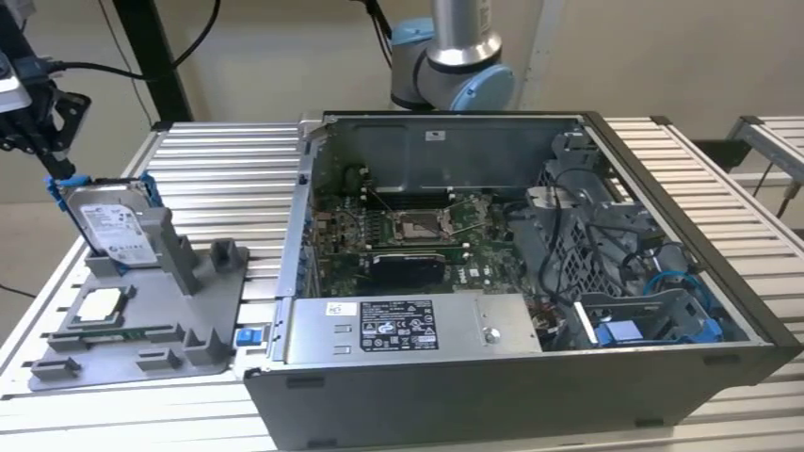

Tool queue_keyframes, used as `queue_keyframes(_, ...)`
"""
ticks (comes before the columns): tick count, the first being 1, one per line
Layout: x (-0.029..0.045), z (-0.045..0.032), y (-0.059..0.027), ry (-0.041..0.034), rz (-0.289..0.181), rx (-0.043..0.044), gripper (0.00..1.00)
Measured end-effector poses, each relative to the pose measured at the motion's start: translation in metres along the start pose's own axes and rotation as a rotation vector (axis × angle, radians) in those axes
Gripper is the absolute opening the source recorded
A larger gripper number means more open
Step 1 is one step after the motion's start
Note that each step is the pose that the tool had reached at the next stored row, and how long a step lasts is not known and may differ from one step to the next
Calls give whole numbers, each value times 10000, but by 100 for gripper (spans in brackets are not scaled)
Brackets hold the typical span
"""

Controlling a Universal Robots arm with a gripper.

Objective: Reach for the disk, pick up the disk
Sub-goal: 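Pick up the disk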

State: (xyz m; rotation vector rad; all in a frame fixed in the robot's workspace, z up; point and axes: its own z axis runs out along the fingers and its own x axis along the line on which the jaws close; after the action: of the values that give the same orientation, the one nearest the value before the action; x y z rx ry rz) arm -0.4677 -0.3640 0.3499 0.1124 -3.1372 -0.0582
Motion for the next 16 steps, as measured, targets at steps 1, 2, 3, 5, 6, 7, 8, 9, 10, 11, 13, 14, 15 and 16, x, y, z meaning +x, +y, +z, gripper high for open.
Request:
queue_keyframes(1, 0, 0, -6, 0, -2, 0, 0)
queue_keyframes(2, 0, -1, -10, 0, -2, -1, 0)
queue_keyframes(3, 0, 0, -10, 0, -2, -1, 0)
queue_keyframes(5, 0, -1, -11, 1, -2, 0, 0)
queue_keyframes(6, 0, -1, -11, 0, -3, 0, 0)
queue_keyframes(7, 0, -1, -11, 0, -2, 0, 0)
queue_keyframes(8, 0, -1, -12, 0, -3, 0, 0)
queue_keyframes(9, 0, -1, -12, 0, -2, -1, 0)
queue_keyframes(10, 0, -1, -12, 0, -2, -1, 0)
queue_keyframes(11, 0, -1, -13, 0, -2, -1, 0)
queue_keyframes(13, 1, -1, -13, 0, -12, -1, 0)
queue_keyframes(14, 1, -1, -13, 2, -43, -1, 0)
queue_keyframes(15, 1, -1, -13, 4, -94, 0, 0)
queue_keyframes(16, 1, -1, -13, 7, -153, 0, 0)
